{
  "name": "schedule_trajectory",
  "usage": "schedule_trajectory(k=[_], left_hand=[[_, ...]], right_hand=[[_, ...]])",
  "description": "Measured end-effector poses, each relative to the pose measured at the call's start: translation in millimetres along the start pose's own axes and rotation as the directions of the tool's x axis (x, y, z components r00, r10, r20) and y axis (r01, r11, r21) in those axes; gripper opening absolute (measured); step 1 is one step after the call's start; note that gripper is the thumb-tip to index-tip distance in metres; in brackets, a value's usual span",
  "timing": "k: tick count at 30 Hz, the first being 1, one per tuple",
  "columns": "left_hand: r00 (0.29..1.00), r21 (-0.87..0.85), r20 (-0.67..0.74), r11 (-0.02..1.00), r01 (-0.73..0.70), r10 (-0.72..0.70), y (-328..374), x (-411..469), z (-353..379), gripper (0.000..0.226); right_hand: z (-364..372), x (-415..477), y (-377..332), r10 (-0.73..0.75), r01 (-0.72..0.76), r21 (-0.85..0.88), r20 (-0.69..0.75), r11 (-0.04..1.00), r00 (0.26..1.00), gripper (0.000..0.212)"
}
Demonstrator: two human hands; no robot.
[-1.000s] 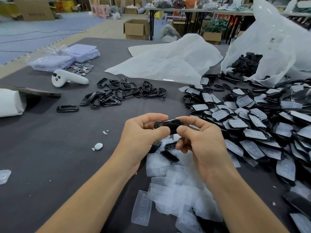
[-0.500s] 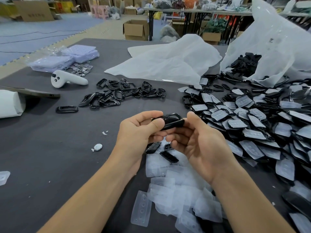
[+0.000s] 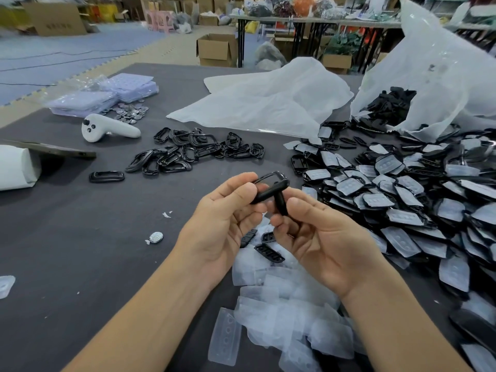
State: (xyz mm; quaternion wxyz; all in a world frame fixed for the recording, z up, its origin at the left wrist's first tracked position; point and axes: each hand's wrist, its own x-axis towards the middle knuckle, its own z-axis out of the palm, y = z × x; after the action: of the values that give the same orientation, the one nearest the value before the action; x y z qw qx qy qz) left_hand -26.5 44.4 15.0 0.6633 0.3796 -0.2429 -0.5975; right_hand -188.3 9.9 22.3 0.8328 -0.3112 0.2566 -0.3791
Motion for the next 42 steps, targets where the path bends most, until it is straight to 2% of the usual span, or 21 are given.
schedule_trajectory(k=[2,4,7,10,11,14,18,23,26,31,36,42], left_hand=[[1.0,0.041,-0.004,0.999,-0.001,0.001,-4.0,-1.2,3.5,0.013],[0.998,0.142,-0.022,0.988,-0.053,0.057,-8.0,-1.9,6.3,0.017],[0.986,0.308,-0.052,0.942,-0.134,0.157,-10.3,-2.1,4.5,0.017],[0.962,0.616,-0.074,0.771,-0.162,0.262,-13.4,-4.1,2.4,0.015],[0.958,0.654,-0.077,0.74,-0.16,0.275,-14.6,-4.8,2.4,0.017],[0.954,0.659,-0.055,0.729,-0.187,0.295,-15.7,-4.9,1.8,0.016],[0.965,0.667,0.046,0.711,-0.222,0.259,-16.7,-5.3,4.0,0.02],[0.975,0.62,0.05,0.758,-0.202,0.218,-19.1,-6.9,6.3,0.02],[0.979,0.598,0.074,0.778,-0.195,0.189,-18.7,-8.1,9.0,0.034],[0.978,0.613,0.069,0.766,-0.196,0.195,-20.2,-8.9,10.0,0.041],[0.989,0.552,0.069,0.821,-0.147,0.131,-19.8,-7.7,7.6,0.037],[0.988,0.555,0.079,0.818,-0.153,0.131,-19.8,-10.6,9.8,0.033]], right_hand=[[1.2,0.3,2.0,-0.086,0.084,-0.158,-0.005,0.984,0.996,0.021],[3.2,0.4,4.6,-0.225,0.196,-0.354,-0.043,0.915,0.973,0.026],[6.5,0.4,6.8,-0.368,0.29,-0.483,-0.073,0.826,0.927,0.03],[6.3,1.6,7.3,-0.379,0.278,-0.513,-0.101,0.812,0.92,0.028],[6.3,2.1,7.6,-0.382,0.268,-0.531,-0.116,0.804,0.917,0.03],[5.9,2.5,9.4,-0.42,0.252,-0.594,-0.161,0.764,0.893,0.025],[3.8,2.0,8.8,-0.487,0.255,-0.615,-0.244,0.747,0.839,0.02],[-1.1,3.6,7.7,-0.56,0.223,-0.751,-0.227,0.621,0.797,0.021],[-3.8,4.5,9.5,-0.58,0.204,-0.796,-0.214,0.57,0.786,0.015],[-4.3,5.8,12.2,-0.568,0.192,-0.751,-0.28,0.632,0.774,0.017],[-2.9,7.0,7.0,-0.474,0.181,-0.703,-0.247,0.688,0.845,0.021],[-3.9,4.9,5.5,-0.43,0.216,-0.585,-0.254,0.781,0.866,0.023]])
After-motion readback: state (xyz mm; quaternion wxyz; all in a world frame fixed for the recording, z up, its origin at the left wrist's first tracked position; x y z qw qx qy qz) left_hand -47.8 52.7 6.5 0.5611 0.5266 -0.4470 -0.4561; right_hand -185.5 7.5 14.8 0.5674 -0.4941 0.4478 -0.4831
